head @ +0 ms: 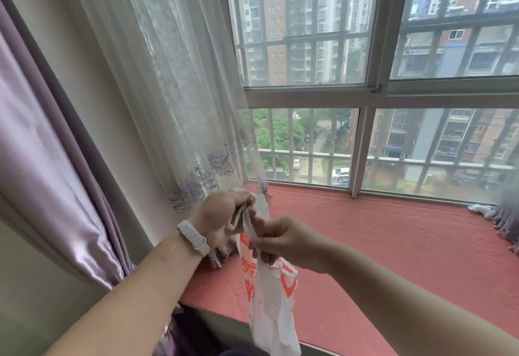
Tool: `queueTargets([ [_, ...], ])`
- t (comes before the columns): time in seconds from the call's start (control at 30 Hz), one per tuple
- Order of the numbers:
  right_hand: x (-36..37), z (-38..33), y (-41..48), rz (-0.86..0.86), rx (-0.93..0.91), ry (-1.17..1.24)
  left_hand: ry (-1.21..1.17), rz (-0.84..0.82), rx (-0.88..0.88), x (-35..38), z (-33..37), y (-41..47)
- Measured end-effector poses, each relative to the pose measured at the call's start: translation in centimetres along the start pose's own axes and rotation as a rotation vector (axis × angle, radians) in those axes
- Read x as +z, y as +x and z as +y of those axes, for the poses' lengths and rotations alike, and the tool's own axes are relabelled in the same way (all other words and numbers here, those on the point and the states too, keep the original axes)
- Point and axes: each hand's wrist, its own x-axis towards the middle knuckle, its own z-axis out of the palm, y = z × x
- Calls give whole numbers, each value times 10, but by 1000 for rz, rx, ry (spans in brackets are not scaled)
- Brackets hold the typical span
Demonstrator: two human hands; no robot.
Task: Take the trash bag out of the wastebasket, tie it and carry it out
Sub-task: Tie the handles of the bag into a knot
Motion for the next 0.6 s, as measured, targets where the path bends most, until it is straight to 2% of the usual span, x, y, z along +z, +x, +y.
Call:
queueTargets([
  [0.2, 2, -14, 2, 146, -168, 60, 260, 128, 63, -23, 11, -4],
  [0.33, 5, -34, 11, 200, -217, 124, 547, -35, 94, -19, 16, -14],
  [0.4, 9, -47, 16, 228, -235, 44, 643, -138, 162, -10, 21, -26],
  [0.47, 10, -59, 23, 350, -275, -95, 647, -225, 213, -4, 26, -35],
  [0.53, 7, -71, 32, 455, -313, -137, 578, -276, 214, -3, 29, -41],
  [0.6, 4, -83, 39, 449, -294, -167, 546, -302, 209, -5, 34, -44],
])
